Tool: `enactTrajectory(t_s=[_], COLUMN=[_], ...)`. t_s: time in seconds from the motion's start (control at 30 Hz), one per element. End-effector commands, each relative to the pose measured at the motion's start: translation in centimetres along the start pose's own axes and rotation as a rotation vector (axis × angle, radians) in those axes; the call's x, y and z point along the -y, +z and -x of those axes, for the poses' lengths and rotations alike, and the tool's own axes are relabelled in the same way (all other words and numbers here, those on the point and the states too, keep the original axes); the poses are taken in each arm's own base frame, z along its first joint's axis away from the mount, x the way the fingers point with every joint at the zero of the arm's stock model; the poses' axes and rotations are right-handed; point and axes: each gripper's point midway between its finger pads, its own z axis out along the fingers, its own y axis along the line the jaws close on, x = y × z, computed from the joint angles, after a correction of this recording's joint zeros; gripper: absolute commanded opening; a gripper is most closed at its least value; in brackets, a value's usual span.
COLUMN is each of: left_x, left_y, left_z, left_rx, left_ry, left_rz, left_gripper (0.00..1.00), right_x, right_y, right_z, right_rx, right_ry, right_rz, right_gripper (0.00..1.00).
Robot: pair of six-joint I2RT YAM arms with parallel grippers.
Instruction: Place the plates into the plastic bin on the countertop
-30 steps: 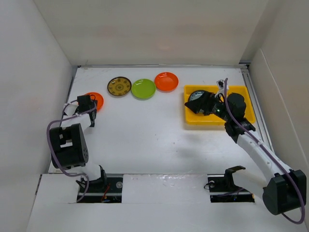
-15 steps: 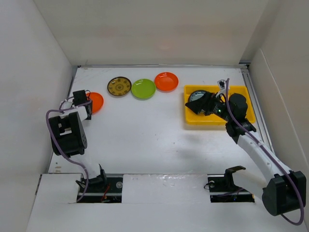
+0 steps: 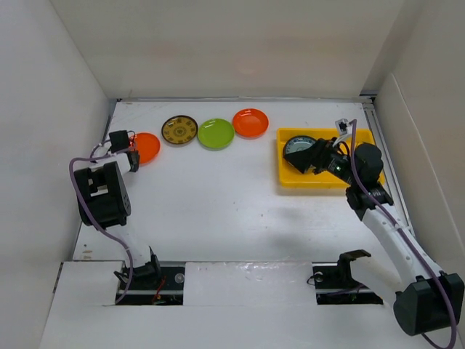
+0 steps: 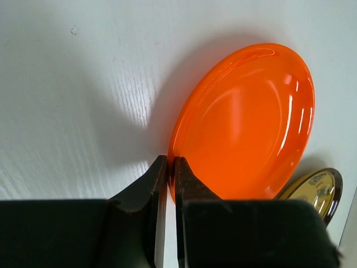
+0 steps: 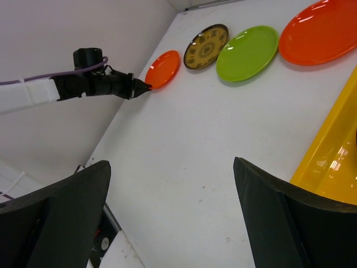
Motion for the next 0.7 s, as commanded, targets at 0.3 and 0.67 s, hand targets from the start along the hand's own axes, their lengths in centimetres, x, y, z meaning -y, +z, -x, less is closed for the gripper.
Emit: enactTrajectory(t_s=[0.3,0.67], left_x=[-0.3,2.1], left_y=[-16.6,-27.0], left_z=[-2.6,-12.4], left_rx=[0.031,-0.431], left_ry=[0.241,0.575], left_rz=[-0.452,-1.022], left_gripper=[0.00,0.00], right_x=[-2.4,-6.7], right_y=[2.2,8.7], right_z=[1.0,-0.5], right_rx=[-0.022,-0.129], right_ry=[-0.073,-0.068], right_rz=[0.113,0.333], right_gripper=[0.96,0.96])
